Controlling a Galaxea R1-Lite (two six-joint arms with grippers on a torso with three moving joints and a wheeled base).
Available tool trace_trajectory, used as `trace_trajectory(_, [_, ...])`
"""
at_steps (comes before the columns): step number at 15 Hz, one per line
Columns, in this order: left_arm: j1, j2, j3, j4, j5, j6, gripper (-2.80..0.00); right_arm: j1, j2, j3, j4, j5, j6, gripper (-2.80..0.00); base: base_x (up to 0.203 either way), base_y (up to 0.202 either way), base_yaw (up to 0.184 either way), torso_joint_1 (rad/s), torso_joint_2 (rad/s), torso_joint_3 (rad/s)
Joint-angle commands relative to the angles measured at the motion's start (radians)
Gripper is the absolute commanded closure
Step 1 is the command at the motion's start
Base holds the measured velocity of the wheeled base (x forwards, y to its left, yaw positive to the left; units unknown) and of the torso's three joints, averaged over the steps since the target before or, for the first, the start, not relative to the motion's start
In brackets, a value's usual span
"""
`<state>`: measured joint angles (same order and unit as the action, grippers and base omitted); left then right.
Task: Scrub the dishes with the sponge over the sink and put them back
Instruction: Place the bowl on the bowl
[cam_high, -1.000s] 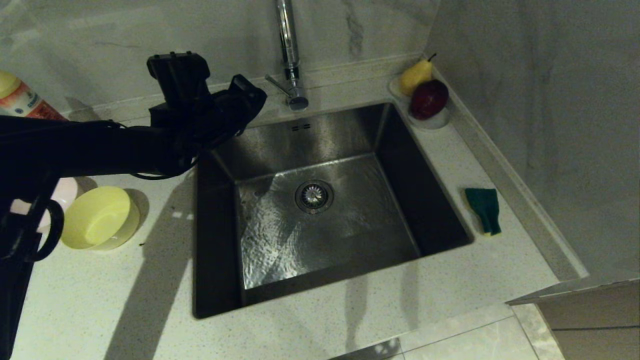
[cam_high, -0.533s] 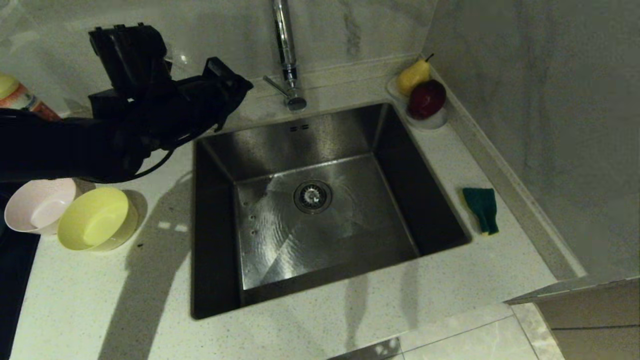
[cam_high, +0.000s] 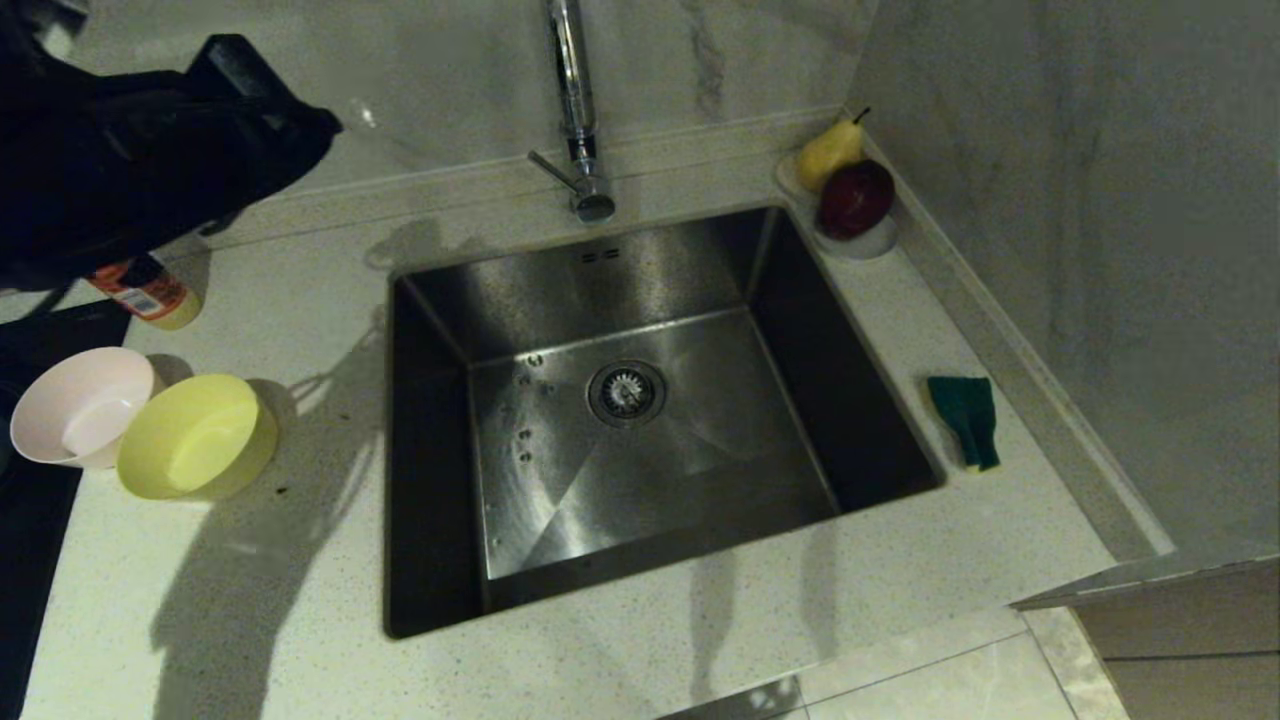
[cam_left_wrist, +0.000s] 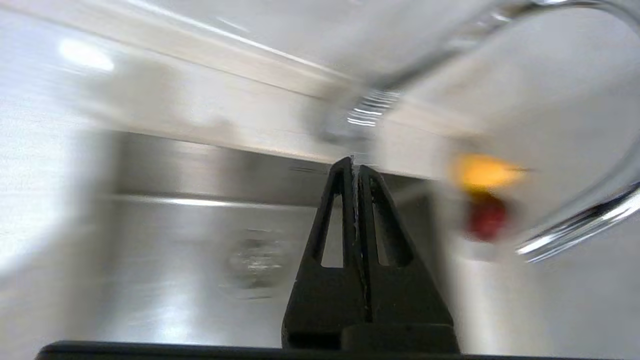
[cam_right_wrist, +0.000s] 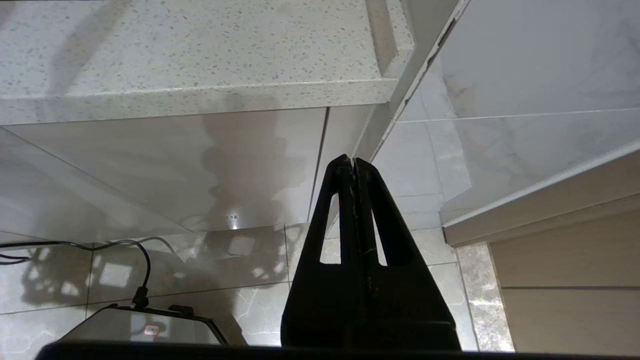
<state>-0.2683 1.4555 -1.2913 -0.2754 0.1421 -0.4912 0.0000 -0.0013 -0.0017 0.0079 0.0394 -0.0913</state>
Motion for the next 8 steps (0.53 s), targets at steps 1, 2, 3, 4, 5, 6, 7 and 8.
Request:
trace_trajectory(1, [0.002, -0.195, 0.071, 0.113, 0.266, 0.152, 0.00, 0.000, 0.000, 0.000, 0.000, 0.001, -0.001, 0.00, 0.000, 0.000, 0.000, 0.000, 0.00, 0.000])
trace_trajectory(2, [0.008, -0.223, 0.124, 0.133, 0.359, 0.188, 0.00, 0.000, 0.000, 0.000, 0.000, 0.001, -0.001, 0.00, 0.000, 0.000, 0.000, 0.000, 0.00, 0.000])
trace_trajectory(3, [0.034, -0.232, 0.179, 0.143, 0.412, 0.208, 0.00, 0.000, 0.000, 0.000, 0.000, 0.001, -0.001, 0.00, 0.000, 0.000, 0.000, 0.000, 0.00, 0.000])
trace_trajectory(4, [0.072, -0.239, 0.237, 0.147, 0.450, 0.229, 0.00, 0.000, 0.000, 0.000, 0.000, 0.001, -0.001, 0.00, 0.000, 0.000, 0.000, 0.000, 0.00, 0.000])
trace_trajectory(5, [0.103, -0.246, 0.299, 0.146, 0.485, 0.256, 0.00, 0.000, 0.000, 0.000, 0.000, 0.001, -0.001, 0.00, 0.000, 0.000, 0.000, 0.000, 0.00, 0.000])
trace_trajectory(6, [0.144, -0.266, 0.355, 0.137, 0.528, 0.290, 0.00, 0.000, 0.000, 0.000, 0.000, 0.001, -0.001, 0.00, 0.000, 0.000, 0.000, 0.000, 0.00, 0.000])
trace_trajectory(7, [0.202, -0.302, 0.401, 0.122, 0.553, 0.334, 0.00, 0.000, 0.000, 0.000, 0.000, 0.001, -0.001, 0.00, 0.000, 0.000, 0.000, 0.000, 0.00, 0.000])
trace_trajectory(8, [0.259, -0.334, 0.435, 0.098, 0.565, 0.373, 0.00, 0.000, 0.000, 0.000, 0.000, 0.001, -0.001, 0.00, 0.000, 0.000, 0.000, 0.000, 0.00, 0.000])
